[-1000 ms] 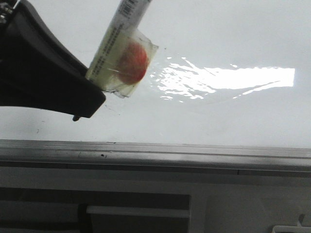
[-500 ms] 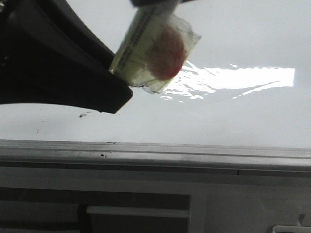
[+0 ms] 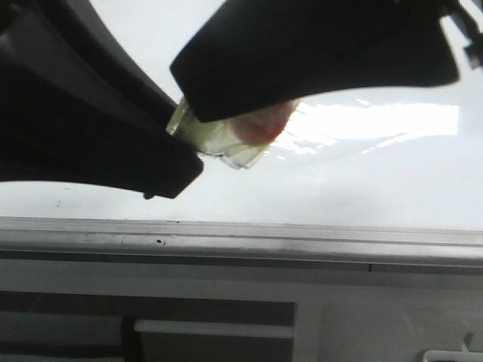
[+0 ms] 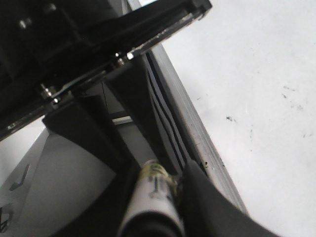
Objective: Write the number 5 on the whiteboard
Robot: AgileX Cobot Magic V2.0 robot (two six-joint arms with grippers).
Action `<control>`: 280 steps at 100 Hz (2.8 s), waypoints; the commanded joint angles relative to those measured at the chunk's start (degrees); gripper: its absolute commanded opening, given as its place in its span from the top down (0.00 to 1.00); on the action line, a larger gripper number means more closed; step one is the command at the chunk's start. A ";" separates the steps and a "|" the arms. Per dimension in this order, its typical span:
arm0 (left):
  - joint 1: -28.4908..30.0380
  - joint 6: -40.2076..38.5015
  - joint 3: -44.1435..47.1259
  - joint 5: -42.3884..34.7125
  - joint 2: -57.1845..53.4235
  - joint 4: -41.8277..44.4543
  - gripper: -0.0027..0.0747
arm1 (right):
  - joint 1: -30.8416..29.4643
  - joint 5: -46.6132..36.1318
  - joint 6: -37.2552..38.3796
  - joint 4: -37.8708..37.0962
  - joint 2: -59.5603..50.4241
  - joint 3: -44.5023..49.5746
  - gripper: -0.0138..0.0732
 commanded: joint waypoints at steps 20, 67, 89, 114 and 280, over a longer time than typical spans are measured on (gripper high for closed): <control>-0.33 0.24 -1.86 -8.77 -1.11 -7.21 0.89 | 0.21 -0.52 0.38 2.74 -0.59 -2.00 0.91; -0.22 -0.57 -1.86 -12.73 -8.27 -12.44 0.35 | 0.21 -6.95 0.38 1.08 -1.54 -2.00 0.91; 1.08 -0.57 1.34 -20.09 -19.47 -17.34 0.50 | -0.71 -13.87 0.38 -2.93 -2.76 -2.00 0.91; 6.43 -0.57 12.84 -34.12 -30.53 -36.70 0.85 | -8.15 -15.50 0.10 -6.42 -2.76 -2.00 0.91; 6.68 -0.57 15.91 -25.60 -32.55 -38.12 0.99 | -18.25 -10.18 -2.07 -15.72 6.43 0.40 0.91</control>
